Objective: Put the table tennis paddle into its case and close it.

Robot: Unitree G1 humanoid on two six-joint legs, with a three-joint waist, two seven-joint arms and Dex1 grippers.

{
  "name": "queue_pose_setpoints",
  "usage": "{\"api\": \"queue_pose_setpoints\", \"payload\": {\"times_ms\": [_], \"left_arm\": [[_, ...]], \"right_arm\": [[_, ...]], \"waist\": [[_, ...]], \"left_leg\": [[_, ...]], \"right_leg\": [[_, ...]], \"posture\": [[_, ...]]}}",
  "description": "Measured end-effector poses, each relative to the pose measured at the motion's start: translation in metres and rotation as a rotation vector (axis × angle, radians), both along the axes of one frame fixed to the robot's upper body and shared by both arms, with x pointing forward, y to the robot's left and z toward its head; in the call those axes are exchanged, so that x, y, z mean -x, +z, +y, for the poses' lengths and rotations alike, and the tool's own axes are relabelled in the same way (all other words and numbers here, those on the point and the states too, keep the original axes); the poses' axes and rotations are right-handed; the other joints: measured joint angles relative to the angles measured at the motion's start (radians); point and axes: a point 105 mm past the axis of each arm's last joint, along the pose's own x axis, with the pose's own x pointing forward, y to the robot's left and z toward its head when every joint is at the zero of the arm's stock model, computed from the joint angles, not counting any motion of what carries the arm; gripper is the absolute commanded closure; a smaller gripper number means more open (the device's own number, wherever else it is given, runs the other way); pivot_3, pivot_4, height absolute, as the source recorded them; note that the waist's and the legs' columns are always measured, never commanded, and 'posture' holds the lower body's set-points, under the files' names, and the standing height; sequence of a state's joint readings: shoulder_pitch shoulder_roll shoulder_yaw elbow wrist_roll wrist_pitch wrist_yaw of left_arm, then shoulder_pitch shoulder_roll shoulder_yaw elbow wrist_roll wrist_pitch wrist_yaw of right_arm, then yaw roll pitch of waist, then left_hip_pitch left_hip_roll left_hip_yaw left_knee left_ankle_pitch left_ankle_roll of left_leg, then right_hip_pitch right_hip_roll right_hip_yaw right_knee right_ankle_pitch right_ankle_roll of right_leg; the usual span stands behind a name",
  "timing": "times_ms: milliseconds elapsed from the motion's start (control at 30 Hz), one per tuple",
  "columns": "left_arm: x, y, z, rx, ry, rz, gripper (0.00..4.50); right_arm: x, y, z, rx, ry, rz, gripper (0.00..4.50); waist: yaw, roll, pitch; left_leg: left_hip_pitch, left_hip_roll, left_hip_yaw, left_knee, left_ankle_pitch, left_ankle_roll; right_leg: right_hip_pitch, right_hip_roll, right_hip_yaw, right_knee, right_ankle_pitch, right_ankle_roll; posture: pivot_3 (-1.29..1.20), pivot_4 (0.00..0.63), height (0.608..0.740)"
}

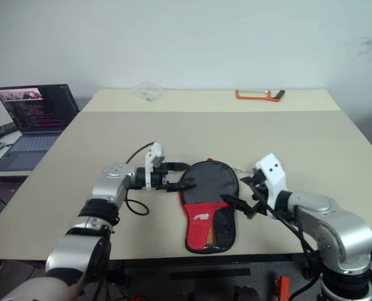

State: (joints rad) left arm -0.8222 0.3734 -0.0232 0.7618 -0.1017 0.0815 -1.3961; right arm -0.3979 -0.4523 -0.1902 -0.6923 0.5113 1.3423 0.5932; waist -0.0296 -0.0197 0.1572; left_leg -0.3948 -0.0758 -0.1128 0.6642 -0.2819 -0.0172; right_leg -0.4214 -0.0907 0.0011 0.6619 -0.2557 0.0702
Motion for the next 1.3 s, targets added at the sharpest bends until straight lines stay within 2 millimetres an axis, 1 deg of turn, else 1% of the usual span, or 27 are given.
{"api": "queue_pose_setpoints", "payload": {"times_ms": [67,167,233,367,500,567,900,1000,1067,1233,1300], "left_arm": [[0.01,-0.007,-0.008,-0.036,-0.066,-0.002,0.01],[0.016,-0.009,-0.019,-0.062,-0.122,-0.017,0.01],[0.017,-0.009,-0.025,-0.071,-0.145,-0.035,0.01],[0.017,-0.01,-0.035,-0.072,-0.158,-0.042,0.01],[0.014,-0.011,-0.035,-0.076,-0.137,-0.045,0.01],[0.014,-0.013,-0.034,-0.08,-0.135,-0.04,0.01],[0.014,-0.017,-0.035,-0.102,-0.127,-0.043,0.01],[0.017,-0.022,-0.036,-0.119,-0.145,-0.042,0.0],[0.019,-0.026,-0.035,-0.12,-0.154,-0.025,0.0],[0.019,-0.029,-0.034,-0.137,-0.191,-0.058,0.0],[0.017,-0.029,-0.035,-0.15,-0.205,-0.075,0.0]], "right_arm": [[-0.009,0.004,-0.015,0.026,-0.072,-0.018,0.0],[-0.026,-0.002,-0.039,0.107,-0.21,-0.029,0.0],[-0.037,-0.007,-0.049,0.164,-0.284,-0.041,0.0],[-0.058,-0.021,-0.055,0.194,-0.402,-0.034,0.0],[-0.074,-0.035,-0.05,0.186,-0.486,-0.023,0.0],[-0.08,-0.038,-0.05,0.196,-0.519,-0.03,0.0],[-0.095,-0.056,-0.068,0.299,-0.598,-0.057,0.0],[-0.097,-0.059,-0.068,0.315,-0.598,-0.063,0.56],[-0.098,-0.059,-0.069,0.32,-0.603,-0.07,1.17],[-0.1,-0.057,-0.071,0.329,-0.616,-0.086,2.94],[-0.1,-0.056,-0.071,0.329,-0.615,-0.089,3.47]], "waist": [[0.0,0.0,0.0],[0.001,0.0,0.0],[0.0,0.0,0.0],[-0.004,0.0,0.0],[-0.003,0.0,0.0],[-0.002,0.0,0.0],[-0.003,0.0,0.0],[-0.004,0.0,0.0],[-0.004,0.0,0.0],[-0.003,0.0,-0.001],[-0.003,0.0,-0.001]], "left_leg": [[0.001,0.0,0.0,0.0,0.0,0.0],[0.001,0.0,0.001,0.0,0.0,0.0],[0.002,0.0,0.002,0.0,0.0,0.0],[0.003,0.0,0.005,0.0,0.001,-0.001],[0.003,0.0,0.005,0.0,0.002,-0.002],[0.003,0.0,0.005,0.0,0.002,-0.002],[0.004,0.0,0.006,0.0,0.002,-0.002],[0.004,0.0,0.006,0.0,0.002,-0.002],[0.004,0.0,0.006,0.0,0.002,-0.002],[0.005,0.0,0.006,0.0,0.002,-0.002],[0.006,0.0,0.006,0.0,0.002,-0.002]], "right_leg": [[0.001,0.0,0.0,0.0,0.0,0.0],[0.0,0.0,0.001,0.001,0.0,0.0],[0.0,0.0,0.001,0.001,0.0,0.0],[0.0,0.0,0.005,0.002,0.0,0.0],[0.0,0.0,0.005,0.002,0.0,0.0],[0.0,0.0,0.005,0.002,0.0,0.0],[0.0,0.0,0.006,0.003,0.0,0.0],[0.0,0.001,0.006,0.003,0.0,0.0],[0.0,0.001,0.006,0.003,0.0,0.0],[0.001,0.001,0.006,0.003,0.0,0.0],[0.001,0.001,0.006,0.003,0.0,0.0]], "posture": [[0.0,0.15,0.74],[0.0,0.15,0.74],[0.0,0.15,0.74],[0.0,0.15,0.74],[0.0,0.15,0.74],[0.0,0.15,0.74],[0.0,0.15,0.74],[0.0,0.15,0.74],[0.0,0.15,0.74],[0.0,0.15,0.74],[0.0,0.15,0.74]]}}
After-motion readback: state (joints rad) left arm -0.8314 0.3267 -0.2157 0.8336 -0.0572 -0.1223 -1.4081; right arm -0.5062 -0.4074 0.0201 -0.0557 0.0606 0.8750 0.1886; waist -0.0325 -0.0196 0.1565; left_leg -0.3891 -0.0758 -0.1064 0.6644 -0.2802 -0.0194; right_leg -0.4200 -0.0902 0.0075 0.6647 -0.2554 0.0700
